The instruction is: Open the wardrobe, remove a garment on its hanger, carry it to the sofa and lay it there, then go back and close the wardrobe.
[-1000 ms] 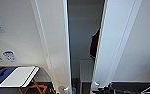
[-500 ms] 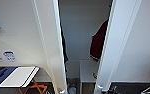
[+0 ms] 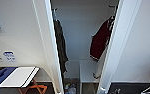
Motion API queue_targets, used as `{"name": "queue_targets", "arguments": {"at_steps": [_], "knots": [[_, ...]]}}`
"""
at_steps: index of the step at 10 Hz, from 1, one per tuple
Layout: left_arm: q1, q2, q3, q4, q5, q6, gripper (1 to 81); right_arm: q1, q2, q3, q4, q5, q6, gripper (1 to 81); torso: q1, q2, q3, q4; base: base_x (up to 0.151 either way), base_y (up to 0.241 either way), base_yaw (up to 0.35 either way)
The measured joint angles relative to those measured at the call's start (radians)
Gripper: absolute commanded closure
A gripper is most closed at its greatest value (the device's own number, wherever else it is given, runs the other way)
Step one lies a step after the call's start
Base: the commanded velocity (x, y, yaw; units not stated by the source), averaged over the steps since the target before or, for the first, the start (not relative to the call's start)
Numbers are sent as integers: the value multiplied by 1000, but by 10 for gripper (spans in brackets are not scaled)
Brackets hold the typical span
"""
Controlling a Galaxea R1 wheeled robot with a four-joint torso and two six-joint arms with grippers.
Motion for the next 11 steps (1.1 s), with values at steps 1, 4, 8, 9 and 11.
{"name": "queue_targets", "arguments": {"at_steps": [1, 4, 8, 9, 11], "knots": [[5, -20, 13, 2, 2, 0, 10, -5, -16, 10, 0, -4, 2, 10, 0, 0, 0, 0, 0, 0, 0], [24, -80, 47, 7, -6, 0, 10, -22, -46, 24, -5, -21, 4, 10, 0, 0, 0, 0, 0, 0, 0], [73, -130, 75, 9, -92, -3, 10, -38, -91, 54, -15, -14, 4, 10, 0, 0, 0, 0, 0, 0, 0], [158, -131, 206, 34, 15, -29, 10, -44, -110, 61, -16, -14, 4, 10, 0, 0, 0, 0, 0, 0, 0], [196, -94, 286, 47, 46, -29, 10, -52, -130, 61, -17, -9, 4, 10, -3, -2, 1, 0, 0, 0, 0]]}}
